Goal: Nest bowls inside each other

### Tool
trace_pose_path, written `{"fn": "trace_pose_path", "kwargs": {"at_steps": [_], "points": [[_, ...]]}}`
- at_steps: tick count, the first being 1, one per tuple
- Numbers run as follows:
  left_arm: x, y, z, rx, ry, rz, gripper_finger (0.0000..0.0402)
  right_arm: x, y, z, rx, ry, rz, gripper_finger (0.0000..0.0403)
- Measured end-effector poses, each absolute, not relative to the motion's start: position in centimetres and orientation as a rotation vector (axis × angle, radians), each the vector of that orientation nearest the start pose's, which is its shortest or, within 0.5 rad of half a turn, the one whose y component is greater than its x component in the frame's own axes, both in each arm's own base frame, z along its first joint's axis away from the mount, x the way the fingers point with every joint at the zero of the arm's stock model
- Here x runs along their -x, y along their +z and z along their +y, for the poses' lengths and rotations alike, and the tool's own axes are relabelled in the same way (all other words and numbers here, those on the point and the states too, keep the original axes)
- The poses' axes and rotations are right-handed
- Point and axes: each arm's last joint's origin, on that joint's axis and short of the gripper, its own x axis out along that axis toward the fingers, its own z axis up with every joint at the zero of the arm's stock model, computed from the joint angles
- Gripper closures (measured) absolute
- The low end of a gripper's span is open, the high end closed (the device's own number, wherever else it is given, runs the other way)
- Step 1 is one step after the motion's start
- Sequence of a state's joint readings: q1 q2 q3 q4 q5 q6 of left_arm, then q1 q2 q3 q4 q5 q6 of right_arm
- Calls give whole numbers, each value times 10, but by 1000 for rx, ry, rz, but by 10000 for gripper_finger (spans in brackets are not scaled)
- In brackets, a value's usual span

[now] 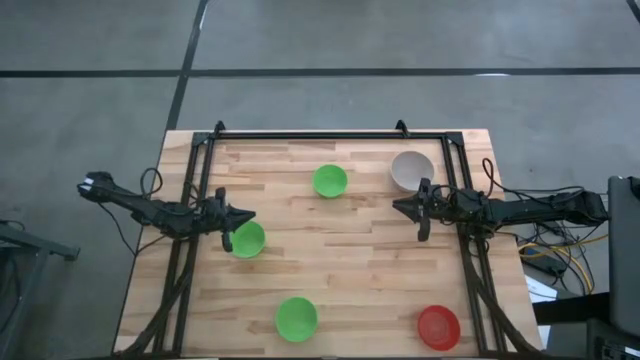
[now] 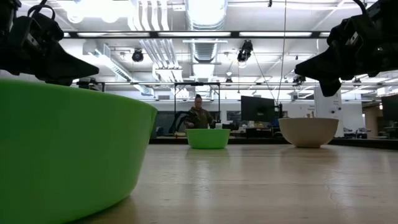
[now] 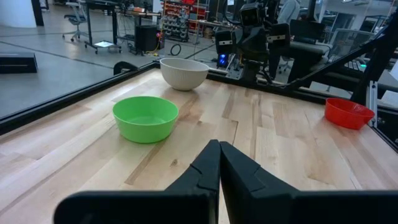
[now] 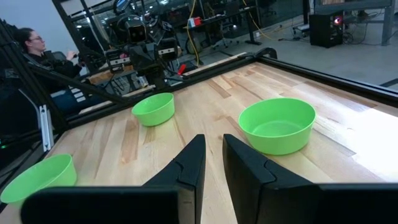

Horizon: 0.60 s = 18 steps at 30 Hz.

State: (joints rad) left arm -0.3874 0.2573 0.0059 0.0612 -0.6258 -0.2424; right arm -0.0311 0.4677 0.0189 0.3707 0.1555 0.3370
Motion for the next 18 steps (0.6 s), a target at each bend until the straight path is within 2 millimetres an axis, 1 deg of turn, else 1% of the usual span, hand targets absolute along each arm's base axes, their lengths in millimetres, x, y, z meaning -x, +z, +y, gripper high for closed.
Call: {"fn": "trace_pose_path", "kwargs": {"at_steps": [18], "points": [[-105,151,-25,148,256,137,392,-127,162,-8,-330,-199,53,349]]}}
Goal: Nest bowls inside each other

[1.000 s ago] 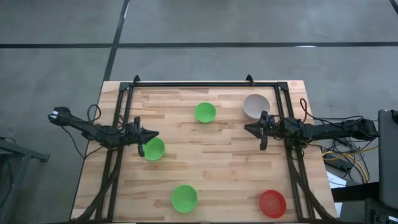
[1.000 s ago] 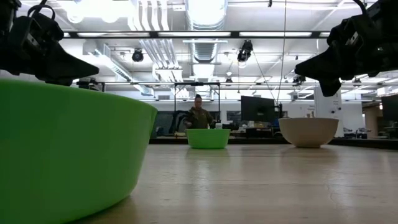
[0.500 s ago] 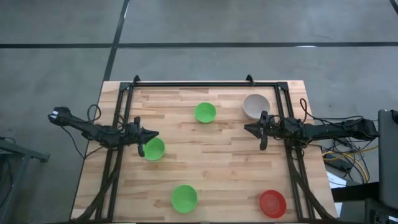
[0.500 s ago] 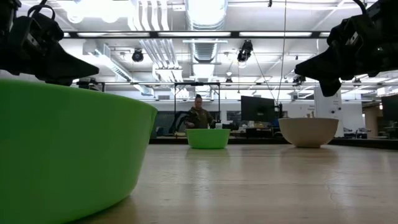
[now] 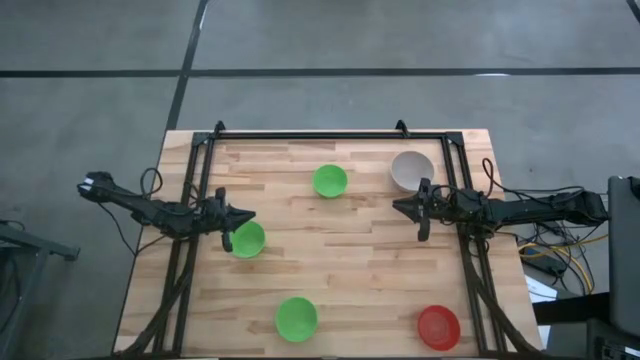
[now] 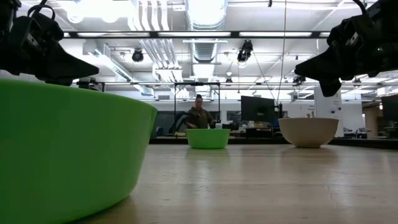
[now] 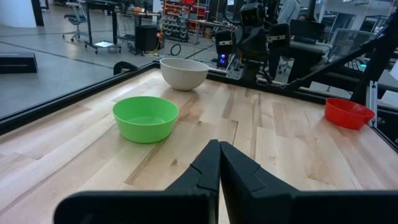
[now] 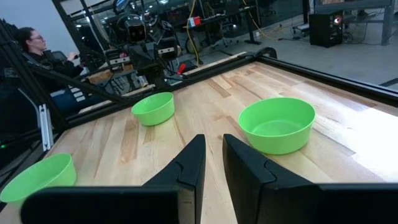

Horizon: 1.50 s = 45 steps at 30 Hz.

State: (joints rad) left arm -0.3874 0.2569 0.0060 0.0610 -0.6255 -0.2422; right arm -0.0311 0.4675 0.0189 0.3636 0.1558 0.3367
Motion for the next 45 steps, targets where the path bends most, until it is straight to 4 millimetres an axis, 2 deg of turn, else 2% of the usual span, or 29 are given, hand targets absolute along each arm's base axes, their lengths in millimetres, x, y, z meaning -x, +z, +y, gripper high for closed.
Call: {"fn": "trace_pose_path", "kwargs": {"at_steps": [45], "points": [[-105,151,-25,148,256,137,392,-127,161,-9,-277,-203,73,349]]}}
